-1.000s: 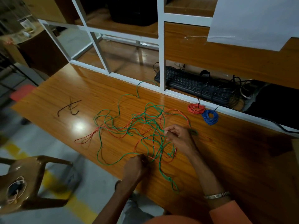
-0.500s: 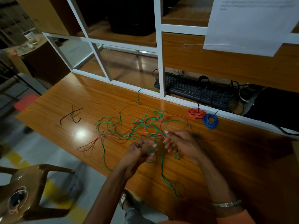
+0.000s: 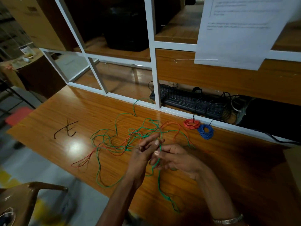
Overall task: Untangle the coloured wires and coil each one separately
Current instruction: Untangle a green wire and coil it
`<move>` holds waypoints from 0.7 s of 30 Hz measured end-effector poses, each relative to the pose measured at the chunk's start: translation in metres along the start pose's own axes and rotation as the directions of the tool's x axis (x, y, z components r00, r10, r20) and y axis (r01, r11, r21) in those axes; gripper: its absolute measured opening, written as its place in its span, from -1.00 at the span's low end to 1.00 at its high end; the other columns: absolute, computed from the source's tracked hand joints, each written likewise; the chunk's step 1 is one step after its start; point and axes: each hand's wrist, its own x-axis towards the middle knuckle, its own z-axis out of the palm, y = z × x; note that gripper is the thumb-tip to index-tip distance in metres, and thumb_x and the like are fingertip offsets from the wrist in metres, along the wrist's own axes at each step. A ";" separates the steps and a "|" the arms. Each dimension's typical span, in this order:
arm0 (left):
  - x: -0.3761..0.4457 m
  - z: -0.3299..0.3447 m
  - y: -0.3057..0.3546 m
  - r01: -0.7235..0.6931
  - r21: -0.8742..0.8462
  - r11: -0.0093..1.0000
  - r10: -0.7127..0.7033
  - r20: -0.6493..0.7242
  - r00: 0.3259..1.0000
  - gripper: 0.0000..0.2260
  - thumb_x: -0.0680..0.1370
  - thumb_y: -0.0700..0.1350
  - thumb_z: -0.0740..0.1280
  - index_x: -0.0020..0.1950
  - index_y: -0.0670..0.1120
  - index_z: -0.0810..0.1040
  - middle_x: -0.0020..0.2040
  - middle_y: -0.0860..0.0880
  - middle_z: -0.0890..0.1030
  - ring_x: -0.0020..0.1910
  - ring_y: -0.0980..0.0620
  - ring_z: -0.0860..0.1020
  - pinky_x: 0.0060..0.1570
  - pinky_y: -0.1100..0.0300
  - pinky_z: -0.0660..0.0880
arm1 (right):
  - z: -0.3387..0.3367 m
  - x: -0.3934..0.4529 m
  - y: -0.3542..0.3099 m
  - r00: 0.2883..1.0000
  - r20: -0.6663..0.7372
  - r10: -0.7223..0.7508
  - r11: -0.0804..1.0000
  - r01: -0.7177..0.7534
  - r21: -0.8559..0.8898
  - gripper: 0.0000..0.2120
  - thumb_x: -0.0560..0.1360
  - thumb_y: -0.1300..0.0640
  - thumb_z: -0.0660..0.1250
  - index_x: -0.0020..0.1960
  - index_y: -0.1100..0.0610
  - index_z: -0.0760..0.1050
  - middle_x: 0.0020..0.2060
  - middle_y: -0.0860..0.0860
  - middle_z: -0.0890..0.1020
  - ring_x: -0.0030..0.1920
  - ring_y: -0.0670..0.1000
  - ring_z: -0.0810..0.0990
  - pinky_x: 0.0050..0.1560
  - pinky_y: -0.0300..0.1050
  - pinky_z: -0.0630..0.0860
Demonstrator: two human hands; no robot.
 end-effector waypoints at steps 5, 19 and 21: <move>-0.003 0.002 0.016 0.001 0.125 0.992 -0.014 0.098 0.995 -0.65 0.74 0.08 0.16 0.43 0.01 0.56 0.32 -0.01 0.68 0.30 -0.04 0.65 0.30 -0.02 0.56 | -0.008 -0.017 -0.012 0.983 0.168 -0.074 0.997 0.073 0.010 -0.69 0.68 0.06 0.27 0.19 0.29 0.63 -0.33 0.12 0.54 -0.25 0.01 0.58 0.05 0.02 0.56; -0.001 0.037 -0.015 0.214 0.124 0.969 -0.218 0.015 0.976 -0.54 0.54 0.34 0.40 -0.18 -0.06 0.53 0.08 -0.12 0.64 0.22 -0.19 0.68 -0.07 -0.16 0.71 | -0.021 -0.021 -0.067 0.811 -0.252 -0.528 0.231 0.423 0.876 -0.76 0.66 0.26 0.15 0.24 0.21 0.53 -0.11 0.04 0.66 -0.07 -0.01 0.66 0.05 -0.06 0.63; -0.001 0.037 -0.014 0.197 0.161 0.967 -0.202 0.012 0.979 -0.56 0.51 0.36 0.39 -0.19 -0.02 0.52 -0.11 0.01 0.58 0.13 -0.08 0.68 -0.05 -0.15 0.69 | -0.023 -0.015 -0.071 0.751 -0.493 -0.440 0.312 0.643 0.700 -0.76 0.66 0.26 0.16 0.23 0.15 0.56 0.08 0.04 0.72 0.16 0.00 0.69 0.19 -0.04 0.63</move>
